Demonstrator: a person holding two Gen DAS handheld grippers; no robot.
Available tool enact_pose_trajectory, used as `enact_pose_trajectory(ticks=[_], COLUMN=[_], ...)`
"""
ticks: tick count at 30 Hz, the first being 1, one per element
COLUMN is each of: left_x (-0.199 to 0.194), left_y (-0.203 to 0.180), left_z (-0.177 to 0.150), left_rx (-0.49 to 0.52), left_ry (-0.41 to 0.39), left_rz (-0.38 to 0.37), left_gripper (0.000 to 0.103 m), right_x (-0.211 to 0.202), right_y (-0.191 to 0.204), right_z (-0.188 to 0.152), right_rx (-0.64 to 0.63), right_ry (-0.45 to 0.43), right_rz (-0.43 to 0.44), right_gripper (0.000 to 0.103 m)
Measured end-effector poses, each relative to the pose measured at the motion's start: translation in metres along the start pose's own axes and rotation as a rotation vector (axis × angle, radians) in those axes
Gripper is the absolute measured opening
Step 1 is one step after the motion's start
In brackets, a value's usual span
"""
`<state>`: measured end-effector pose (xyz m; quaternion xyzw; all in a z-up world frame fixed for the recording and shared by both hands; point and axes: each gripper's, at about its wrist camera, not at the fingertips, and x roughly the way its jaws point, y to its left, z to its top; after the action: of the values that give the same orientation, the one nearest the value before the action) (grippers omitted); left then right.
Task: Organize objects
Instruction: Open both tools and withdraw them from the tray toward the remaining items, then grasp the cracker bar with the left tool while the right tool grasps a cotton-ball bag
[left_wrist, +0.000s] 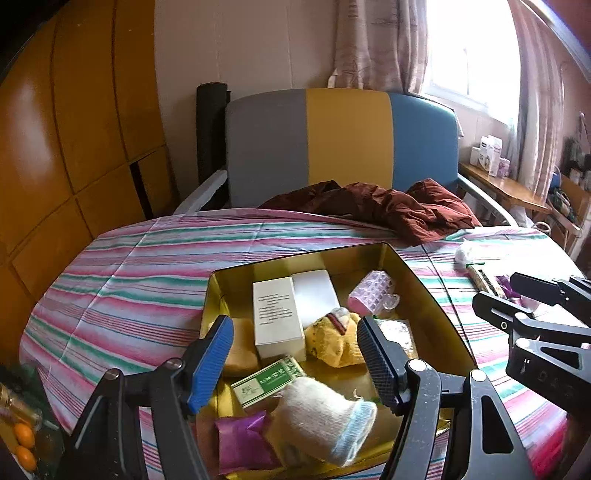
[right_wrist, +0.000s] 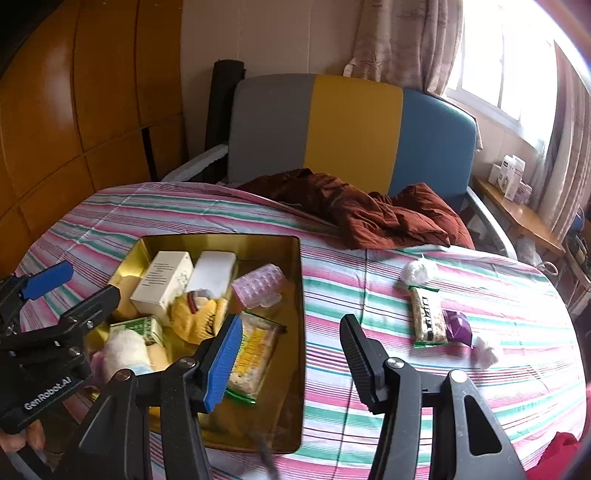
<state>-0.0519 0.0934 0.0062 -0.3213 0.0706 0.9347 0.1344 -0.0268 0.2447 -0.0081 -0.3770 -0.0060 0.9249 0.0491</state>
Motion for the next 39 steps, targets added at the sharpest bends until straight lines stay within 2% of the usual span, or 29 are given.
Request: enact_pose_trajectory(ticks=[6, 11, 18, 22, 25, 27, 33, 39], left_x=[0.007, 0.014, 0.026, 0.031, 0.036, 0.041, 0.065, 0.095], left_y=[-0.021, -0.045, -0.081, -0.102, -0.119, -0.133, -0.174, -0.21], left_z=[0.01, 0.018, 0.027, 0.034, 0.039, 0.043, 0.055, 0.063], left_rx=[0.05, 0.092, 0.153, 0.191, 0.218, 0.239, 0.259, 0.253], left_ry=[-0.001, 0.001, 0.019, 0.021, 0.027, 0.035, 0.092, 0.173], left_rz=[-0.035, -0.091, -0.162, -0.194, -0.219, -0.24, -0.307, -0.35], left_gripper=[0.07, 0.07, 0.071, 0.072, 0.072, 0.072, 0.072, 0.072], right_x=[0.025, 0.046, 0.074, 0.087, 0.092, 0.094, 0.102, 0.118], right_y=[-0.051, -0.126, -0.23, -0.283, -0.307, -0.312, -0.31, -0.307], right_z=[-0.003, -0.006, -0.011, -0.024, -0.04, -0.045, -0.046, -0.048], right_rx=[0.074, 0.217, 0.388, 0.524, 0.642, 0.677, 0.663, 0.625], right_ry=[0.085, 0.165, 0.231, 0.237, 0.254, 0.268, 0.304, 0.362], right_rz=[-0.048, -0.119, -0.229, -0.233, -0.194, -0.168, -0.132, -0.144], right_gripper=[0.056, 0.056, 0.056, 0.056, 0.056, 0.056, 0.056, 0.055])
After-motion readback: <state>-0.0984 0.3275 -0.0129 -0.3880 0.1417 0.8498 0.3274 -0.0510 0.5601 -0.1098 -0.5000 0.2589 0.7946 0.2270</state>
